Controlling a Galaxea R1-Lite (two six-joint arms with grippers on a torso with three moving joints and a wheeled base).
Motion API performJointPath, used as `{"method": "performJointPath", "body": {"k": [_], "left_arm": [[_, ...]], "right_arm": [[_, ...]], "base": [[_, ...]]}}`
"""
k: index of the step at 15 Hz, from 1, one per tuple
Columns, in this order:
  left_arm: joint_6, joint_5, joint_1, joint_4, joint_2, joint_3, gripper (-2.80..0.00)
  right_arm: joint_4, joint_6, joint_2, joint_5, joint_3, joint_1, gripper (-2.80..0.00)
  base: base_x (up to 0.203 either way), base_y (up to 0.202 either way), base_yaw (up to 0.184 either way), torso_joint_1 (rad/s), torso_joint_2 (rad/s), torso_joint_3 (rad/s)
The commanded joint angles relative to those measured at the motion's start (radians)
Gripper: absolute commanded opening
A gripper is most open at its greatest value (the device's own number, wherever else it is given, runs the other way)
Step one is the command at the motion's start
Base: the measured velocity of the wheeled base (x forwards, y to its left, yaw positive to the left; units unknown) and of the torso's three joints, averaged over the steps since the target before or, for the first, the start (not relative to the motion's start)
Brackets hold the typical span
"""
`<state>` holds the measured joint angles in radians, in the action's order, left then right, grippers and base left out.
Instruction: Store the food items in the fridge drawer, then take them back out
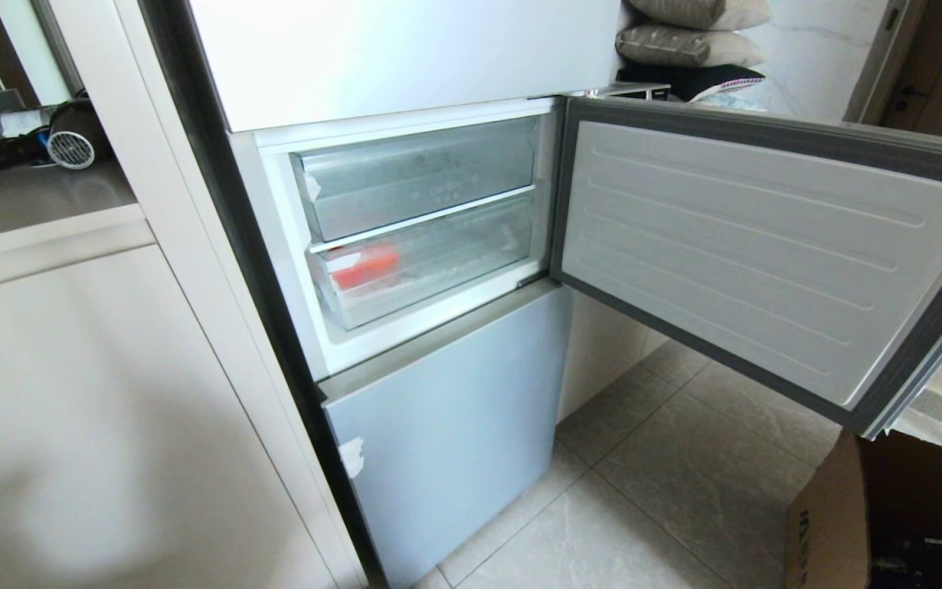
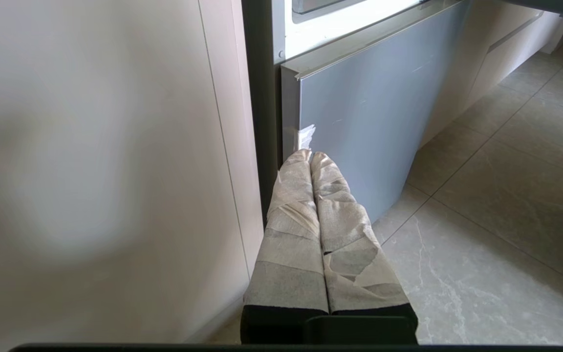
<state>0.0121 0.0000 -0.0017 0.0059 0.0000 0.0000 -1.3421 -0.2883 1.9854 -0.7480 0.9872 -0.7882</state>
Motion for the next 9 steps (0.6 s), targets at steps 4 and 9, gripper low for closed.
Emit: {"method": "performJointPath", "body": {"k": [4, 9], "left_arm": [[0.000, 0.000, 0.000, 0.000, 0.002, 0.000, -2.80], [0.000, 0.000, 0.000, 0.000, 0.002, 0.000, -2.80]], "right_arm": [[-0.006, -0.115, -0.012, -0.190, 0.010, 0.009, -2.80], [-0.007, -0.189, -0.064, -0.262, -0.034, 0.010, -2.80]], "base": [[0.000, 0.000, 0.000, 0.000, 0.00, 0.000], [0.000, 0.000, 0.000, 0.000, 0.00, 0.000]]}}
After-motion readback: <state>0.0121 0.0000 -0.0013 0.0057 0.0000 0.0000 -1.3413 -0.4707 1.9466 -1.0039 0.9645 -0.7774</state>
